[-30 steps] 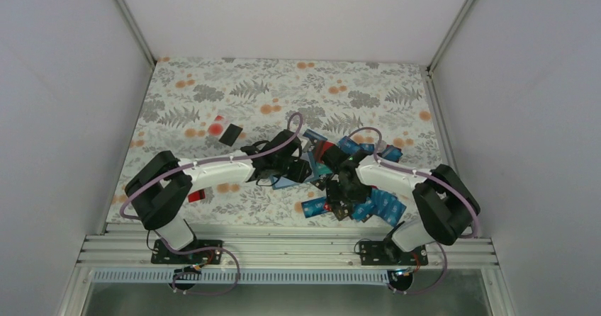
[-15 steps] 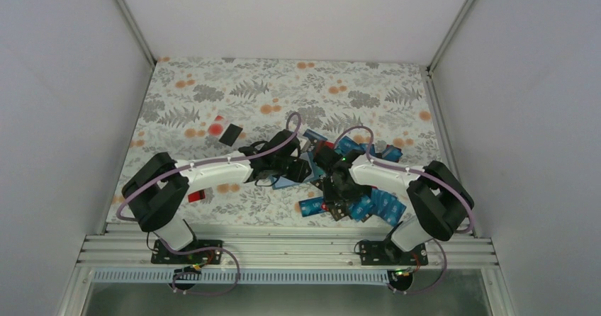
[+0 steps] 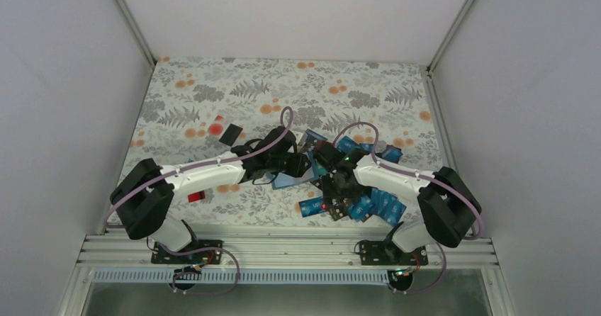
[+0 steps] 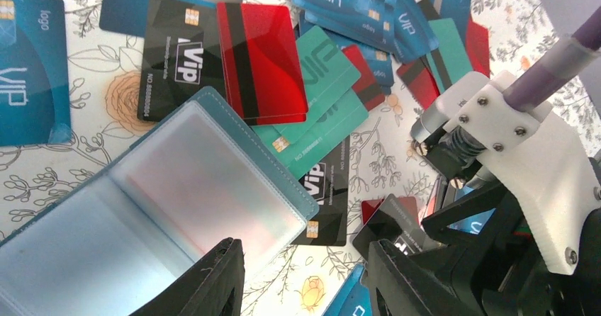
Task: Put the credit cards into the card holder
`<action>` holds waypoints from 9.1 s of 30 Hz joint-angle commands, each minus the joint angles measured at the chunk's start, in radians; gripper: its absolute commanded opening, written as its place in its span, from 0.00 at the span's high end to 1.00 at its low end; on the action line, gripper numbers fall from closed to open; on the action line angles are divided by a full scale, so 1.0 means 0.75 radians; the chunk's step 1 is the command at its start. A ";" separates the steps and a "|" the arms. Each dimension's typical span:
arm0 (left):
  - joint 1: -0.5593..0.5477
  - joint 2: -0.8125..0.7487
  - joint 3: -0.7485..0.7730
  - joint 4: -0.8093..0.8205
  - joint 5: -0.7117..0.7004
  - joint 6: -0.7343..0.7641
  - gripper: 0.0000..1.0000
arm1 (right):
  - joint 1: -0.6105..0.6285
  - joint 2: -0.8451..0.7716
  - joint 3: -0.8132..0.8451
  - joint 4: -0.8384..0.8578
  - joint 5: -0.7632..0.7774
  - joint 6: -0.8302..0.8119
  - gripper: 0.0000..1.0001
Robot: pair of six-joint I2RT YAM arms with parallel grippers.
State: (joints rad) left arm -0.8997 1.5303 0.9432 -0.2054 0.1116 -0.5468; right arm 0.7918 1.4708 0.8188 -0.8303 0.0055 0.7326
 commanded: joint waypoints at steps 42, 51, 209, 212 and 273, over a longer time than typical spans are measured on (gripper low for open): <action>-0.004 -0.111 -0.084 0.009 -0.015 -0.085 0.56 | 0.181 -0.019 -0.051 0.073 0.044 0.079 0.54; -0.004 -0.152 -0.124 0.054 0.021 -0.126 0.56 | 0.128 -0.159 -0.038 0.061 0.068 0.098 0.51; 0.425 0.317 -0.361 0.776 0.564 -0.571 0.98 | -0.360 0.295 -0.098 0.792 -0.547 -0.454 0.75; 0.424 0.327 -0.373 0.813 0.552 -0.604 0.98 | -0.360 0.282 -0.114 0.801 -0.561 -0.446 0.75; 0.369 0.615 0.025 0.350 0.664 -0.173 0.98 | -0.361 0.353 0.051 0.814 -0.577 -0.501 0.80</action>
State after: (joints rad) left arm -0.6006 1.9350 0.9493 0.1226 0.6121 -0.7151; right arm 0.5175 1.7027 0.8318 -0.2455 -0.4313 0.3786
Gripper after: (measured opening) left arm 0.027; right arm 0.207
